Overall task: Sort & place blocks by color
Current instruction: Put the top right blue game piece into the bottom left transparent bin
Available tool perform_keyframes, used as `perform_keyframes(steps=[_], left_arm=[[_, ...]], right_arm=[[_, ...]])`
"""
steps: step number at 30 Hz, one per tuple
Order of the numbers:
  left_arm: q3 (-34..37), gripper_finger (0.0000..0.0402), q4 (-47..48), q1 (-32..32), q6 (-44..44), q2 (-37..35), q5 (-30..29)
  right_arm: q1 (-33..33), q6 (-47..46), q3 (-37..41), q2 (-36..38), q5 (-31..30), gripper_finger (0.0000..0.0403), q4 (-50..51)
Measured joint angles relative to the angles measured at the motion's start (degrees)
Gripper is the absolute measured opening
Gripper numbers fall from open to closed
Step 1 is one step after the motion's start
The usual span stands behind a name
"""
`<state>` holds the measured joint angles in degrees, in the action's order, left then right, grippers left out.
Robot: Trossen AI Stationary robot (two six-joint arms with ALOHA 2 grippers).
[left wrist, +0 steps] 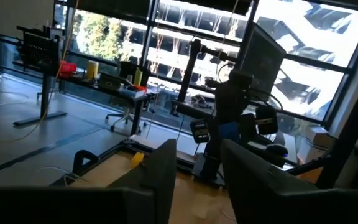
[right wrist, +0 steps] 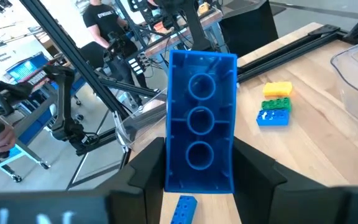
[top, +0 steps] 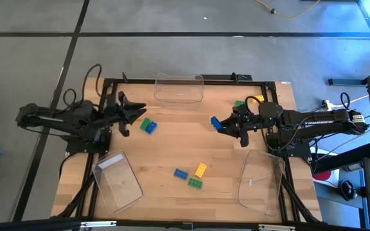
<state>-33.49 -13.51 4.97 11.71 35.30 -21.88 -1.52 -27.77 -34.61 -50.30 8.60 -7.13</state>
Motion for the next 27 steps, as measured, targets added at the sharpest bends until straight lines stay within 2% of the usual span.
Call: perform_keyframes(steps=[6,10,13,17,21,25,27], left_arm=[[-3.5,0.0213,0.2,-2.4,3.1,5.2,0.8],[-3.5,0.0243,-0.2,-3.5,4.9,6.2,3.6],[-3.6,0.0249,-2.9,-4.0,8.1,8.7,6.1],[-3.6,0.0249,-7.9,-4.3,8.9,16.3,9.2],[-4.8,0.0248,-13.9,-4.3,8.8,24.4,9.6],[-8.4,0.0250,-15.0,-4.3,8.0,31.5,10.0],[-10.4,0.0250,-14.7,-4.3,6.0,34.0,12.6]], right_arm=[[0.0,0.7,0.0,0.0,0.0,0.0141,0.1],[0.0,1.3,0.0,0.0,-0.2,0.0141,0.0],[0.0,1.6,0.0,-1.5,-2.8,0.0141,-1.6],[0.0,3.4,-1.7,-6.8,-3.1,0.0141,-4.7],[0.3,6.4,-7.5,-14.7,-3.1,0.0141,-4.7],[0.3,10.2,-14.1,-22.0,-3.1,0.0141,-4.7],[0.3,11.6,-16.9,-24.5,-3.1,0.0141,-4.5]])
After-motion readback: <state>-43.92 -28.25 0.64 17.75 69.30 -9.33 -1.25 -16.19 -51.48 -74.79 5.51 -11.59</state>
